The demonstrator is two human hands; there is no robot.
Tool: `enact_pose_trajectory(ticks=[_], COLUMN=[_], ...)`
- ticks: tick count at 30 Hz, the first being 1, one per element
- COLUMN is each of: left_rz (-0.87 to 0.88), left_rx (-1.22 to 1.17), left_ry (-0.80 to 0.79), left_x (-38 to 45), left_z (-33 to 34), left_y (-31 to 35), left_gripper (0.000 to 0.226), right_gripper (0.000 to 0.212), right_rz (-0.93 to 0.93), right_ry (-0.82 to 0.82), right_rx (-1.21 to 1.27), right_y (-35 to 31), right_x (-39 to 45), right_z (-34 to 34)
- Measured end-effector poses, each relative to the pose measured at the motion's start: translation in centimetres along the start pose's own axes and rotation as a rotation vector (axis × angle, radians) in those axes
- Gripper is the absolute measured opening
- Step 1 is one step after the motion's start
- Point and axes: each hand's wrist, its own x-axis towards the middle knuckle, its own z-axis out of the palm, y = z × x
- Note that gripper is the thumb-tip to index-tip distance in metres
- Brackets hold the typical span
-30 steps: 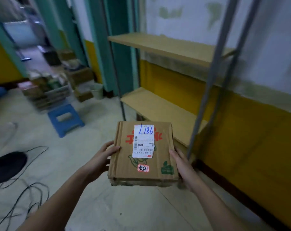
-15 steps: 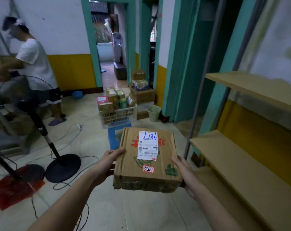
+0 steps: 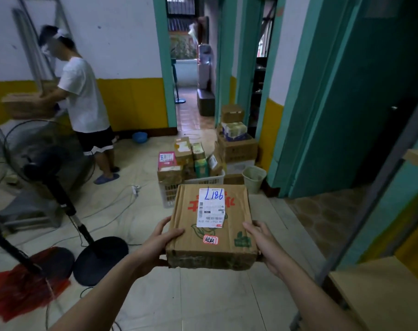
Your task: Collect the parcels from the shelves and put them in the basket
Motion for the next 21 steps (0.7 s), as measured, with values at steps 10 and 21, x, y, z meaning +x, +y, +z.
enact_pose_trajectory(ticks=[10,21], left_rz=[-0.028,-0.314], left_rx=[-0.121,0.021], left_ry=[0.179,-0.088], left_x=[16.7,37.2], left_z=[-11.1,-19.6], left_y=[3.5,9.2], left_gripper=[0.085,0.083], right_gripper=[0.043,0.034], right_rz=[0.119,0.334], right_ry=[-0.174,-0.123], right_rx=[-0.062,-0.098], right_y=[-5.1,-8.9], right_x=[21.6,39.8], right_z=[9.7,13.6])
